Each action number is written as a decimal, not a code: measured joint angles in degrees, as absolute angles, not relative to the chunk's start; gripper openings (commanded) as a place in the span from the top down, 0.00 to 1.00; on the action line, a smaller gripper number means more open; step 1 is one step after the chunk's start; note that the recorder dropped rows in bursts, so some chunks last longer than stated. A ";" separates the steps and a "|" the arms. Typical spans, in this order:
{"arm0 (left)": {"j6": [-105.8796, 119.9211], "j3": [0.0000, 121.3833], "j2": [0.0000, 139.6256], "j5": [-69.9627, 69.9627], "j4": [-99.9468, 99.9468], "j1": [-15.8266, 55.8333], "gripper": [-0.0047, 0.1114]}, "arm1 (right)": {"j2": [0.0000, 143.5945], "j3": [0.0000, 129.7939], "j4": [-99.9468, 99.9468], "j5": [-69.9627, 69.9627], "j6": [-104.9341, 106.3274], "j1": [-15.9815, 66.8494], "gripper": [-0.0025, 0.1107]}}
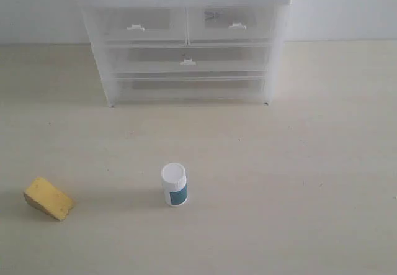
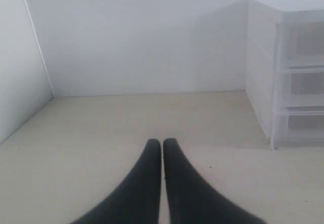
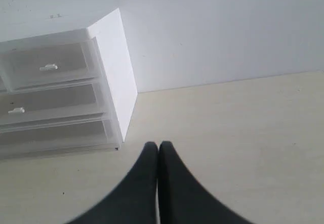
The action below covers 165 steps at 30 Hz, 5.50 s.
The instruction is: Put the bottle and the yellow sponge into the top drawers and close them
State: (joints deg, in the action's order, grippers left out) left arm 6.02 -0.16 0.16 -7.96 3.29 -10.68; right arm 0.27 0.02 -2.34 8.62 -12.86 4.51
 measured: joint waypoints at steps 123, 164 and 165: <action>5.25 -0.16 0.16 -5.81 3.29 -10.68 0.93 | 131.39 85.98 -65.19 0.00 -57.63 63.42 0.96; 5.25 -0.16 0.16 -5.81 3.29 -10.68 0.93 | 103.63 76.71 -63.87 6.77 -55.28 50.03 0.86; 5.25 -0.16 0.16 -5.81 3.29 -10.68 0.93 | 101.55 75.11 -63.71 6.61 -54.29 51.13 0.95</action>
State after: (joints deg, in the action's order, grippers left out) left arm 5.25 -0.16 0.16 -5.81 3.29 -10.68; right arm 101.55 75.11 -63.71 6.61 -54.29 51.13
